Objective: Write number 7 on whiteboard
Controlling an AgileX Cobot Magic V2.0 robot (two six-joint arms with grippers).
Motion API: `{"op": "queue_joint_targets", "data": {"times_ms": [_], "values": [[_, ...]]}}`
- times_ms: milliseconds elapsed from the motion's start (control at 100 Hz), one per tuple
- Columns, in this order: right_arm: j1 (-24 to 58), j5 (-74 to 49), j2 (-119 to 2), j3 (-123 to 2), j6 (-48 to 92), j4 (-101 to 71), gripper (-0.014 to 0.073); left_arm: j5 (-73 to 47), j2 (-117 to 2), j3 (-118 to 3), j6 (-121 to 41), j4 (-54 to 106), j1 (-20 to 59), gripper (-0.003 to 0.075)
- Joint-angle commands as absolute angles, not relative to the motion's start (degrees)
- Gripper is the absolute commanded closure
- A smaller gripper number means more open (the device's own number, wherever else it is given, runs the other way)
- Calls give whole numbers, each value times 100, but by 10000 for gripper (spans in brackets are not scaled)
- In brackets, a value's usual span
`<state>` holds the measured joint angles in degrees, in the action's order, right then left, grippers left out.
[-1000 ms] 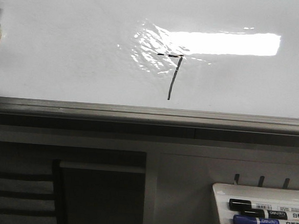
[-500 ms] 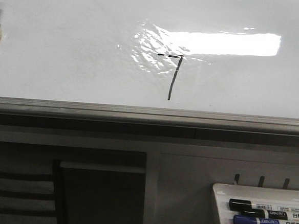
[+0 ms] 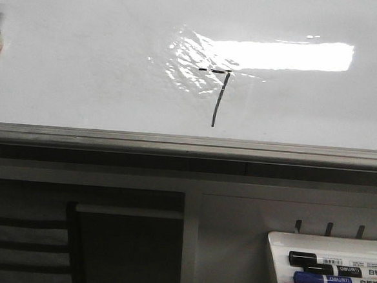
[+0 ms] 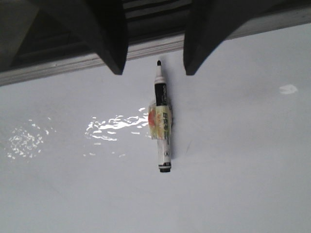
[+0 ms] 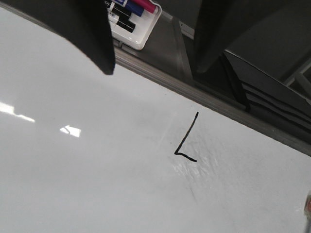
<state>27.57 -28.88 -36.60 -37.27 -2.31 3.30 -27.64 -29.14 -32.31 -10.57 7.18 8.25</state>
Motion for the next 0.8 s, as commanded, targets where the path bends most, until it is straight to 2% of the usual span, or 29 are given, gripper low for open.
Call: {"op": "queue_joint_targets", "data": {"times_ms": [0, 100, 220, 360, 790], "values": [[2719, -2150, -3535, -3659, -220, 470, 339, -2197, -2868, -3177, -1035, 815, 806, 462], [2719, -2036, -3522, -3542, -209, 470, 493, -2091, -2868, -3065, -1035, 1000, 806, 489], [2719, -1965, -3534, -3490, -197, 470, 667, -1920, -2868, -3016, -1035, 1138, 806, 601], [2719, -2155, -3557, -3490, -197, 482, 665, -1868, -2868, -3016, -1019, 1175, 806, 743], [2719, -2192, -3557, -3490, -197, 482, 665, -1899, -2868, -3016, -1003, 1216, 806, 741]]}}
